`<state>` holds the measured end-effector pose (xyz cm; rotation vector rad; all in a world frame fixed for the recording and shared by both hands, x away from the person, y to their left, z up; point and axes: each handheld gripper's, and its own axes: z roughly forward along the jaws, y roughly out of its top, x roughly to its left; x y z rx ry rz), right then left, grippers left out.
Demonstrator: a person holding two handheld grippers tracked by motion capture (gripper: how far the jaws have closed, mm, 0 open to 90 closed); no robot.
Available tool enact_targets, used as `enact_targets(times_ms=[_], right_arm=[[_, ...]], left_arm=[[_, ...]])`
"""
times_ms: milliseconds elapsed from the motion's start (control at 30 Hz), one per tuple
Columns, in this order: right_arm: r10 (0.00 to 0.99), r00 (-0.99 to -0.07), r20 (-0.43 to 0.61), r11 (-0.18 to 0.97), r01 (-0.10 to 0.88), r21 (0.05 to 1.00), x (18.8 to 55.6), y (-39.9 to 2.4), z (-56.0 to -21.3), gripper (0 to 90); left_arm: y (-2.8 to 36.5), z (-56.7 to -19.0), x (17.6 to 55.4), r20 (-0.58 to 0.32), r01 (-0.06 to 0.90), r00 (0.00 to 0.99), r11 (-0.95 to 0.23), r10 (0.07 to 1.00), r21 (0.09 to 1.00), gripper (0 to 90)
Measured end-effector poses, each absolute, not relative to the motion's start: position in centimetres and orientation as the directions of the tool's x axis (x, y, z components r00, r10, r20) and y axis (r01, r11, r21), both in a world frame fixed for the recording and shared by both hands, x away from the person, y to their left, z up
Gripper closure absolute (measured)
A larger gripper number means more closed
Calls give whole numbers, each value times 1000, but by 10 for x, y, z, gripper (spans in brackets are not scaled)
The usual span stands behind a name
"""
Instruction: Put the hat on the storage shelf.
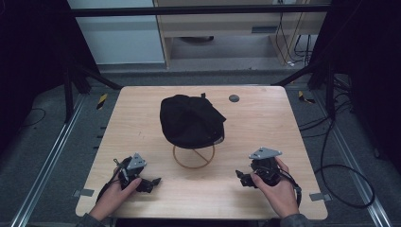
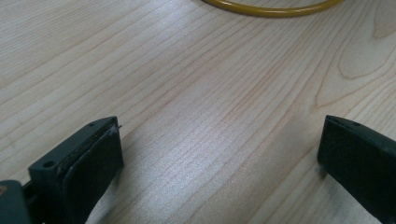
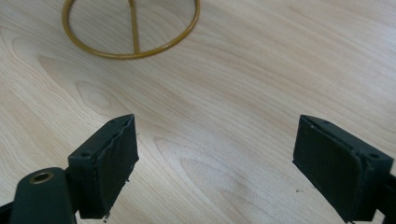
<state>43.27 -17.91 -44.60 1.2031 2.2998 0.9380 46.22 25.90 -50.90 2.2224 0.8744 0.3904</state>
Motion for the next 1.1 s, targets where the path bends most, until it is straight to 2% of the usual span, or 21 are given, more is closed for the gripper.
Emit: enact_targets(times_ms=[700, 1100], right_arm=[[827, -562, -9, 428, 620, 657, 447, -171, -477, 130], [870, -492, 26, 343, 643, 684, 469, -176, -491, 132]], left_arm=[[259, -509, 462, 22, 474, 726, -523, 688, 709, 0], [259, -509, 462, 21, 474, 726, -522, 688, 709, 0]])
